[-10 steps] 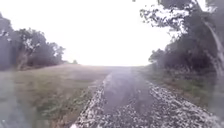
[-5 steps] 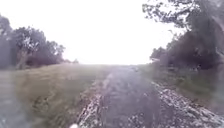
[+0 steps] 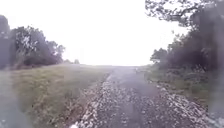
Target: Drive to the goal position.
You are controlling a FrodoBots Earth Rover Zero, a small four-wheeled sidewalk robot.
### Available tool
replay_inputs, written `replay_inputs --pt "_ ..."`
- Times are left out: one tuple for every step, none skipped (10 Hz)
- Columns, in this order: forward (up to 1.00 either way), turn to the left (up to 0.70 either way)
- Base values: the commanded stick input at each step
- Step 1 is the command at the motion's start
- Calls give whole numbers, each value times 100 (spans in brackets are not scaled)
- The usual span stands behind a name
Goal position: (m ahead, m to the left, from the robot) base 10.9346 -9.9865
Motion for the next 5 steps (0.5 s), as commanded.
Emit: replay_inputs --pt "70 35" --pt "70 35" --pt "70 33" --pt "70 17" --pt "70 1"
